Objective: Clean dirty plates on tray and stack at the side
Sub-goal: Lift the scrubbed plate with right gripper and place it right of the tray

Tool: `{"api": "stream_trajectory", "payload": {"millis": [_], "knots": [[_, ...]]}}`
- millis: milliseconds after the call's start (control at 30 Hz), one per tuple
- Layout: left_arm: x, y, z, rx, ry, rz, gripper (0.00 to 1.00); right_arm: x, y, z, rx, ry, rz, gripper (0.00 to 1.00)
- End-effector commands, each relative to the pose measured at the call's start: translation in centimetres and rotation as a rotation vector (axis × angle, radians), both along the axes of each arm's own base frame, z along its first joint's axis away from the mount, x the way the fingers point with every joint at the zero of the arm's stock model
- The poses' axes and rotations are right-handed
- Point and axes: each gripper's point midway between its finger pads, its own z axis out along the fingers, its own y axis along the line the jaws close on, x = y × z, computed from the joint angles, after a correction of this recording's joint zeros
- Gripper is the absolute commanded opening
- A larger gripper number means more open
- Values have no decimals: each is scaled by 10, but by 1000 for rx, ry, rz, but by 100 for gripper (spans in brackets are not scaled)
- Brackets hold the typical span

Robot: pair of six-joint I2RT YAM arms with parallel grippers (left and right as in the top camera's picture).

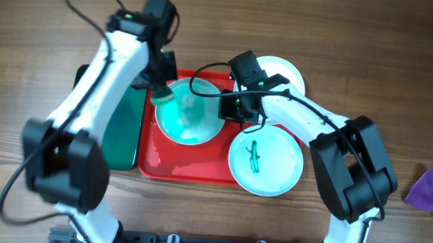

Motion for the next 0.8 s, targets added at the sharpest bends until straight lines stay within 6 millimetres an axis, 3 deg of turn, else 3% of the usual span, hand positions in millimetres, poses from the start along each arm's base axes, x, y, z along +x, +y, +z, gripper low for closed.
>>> {"api": "stream_trajectory", "payload": {"millis": [0, 100, 233, 400, 767], "knots": [[-14, 43, 73, 17, -128, 124, 4, 4, -4, -5, -20, -2, -4, 4], [-30, 78, 76, 43, -76, 212, 4, 4, -3, -4, -17, -7, 11, 4], [-50, 107, 52, 59, 21, 299, 4, 5, -12, 15, -59, -46, 20, 4], [-52, 110, 24, 59, 36, 306, 4, 2, -34, 51, -189, -158, 44, 4], [-49, 110, 17, 58, 23, 307, 4, -4, -49, 113, -396, -398, 32, 4]]}}
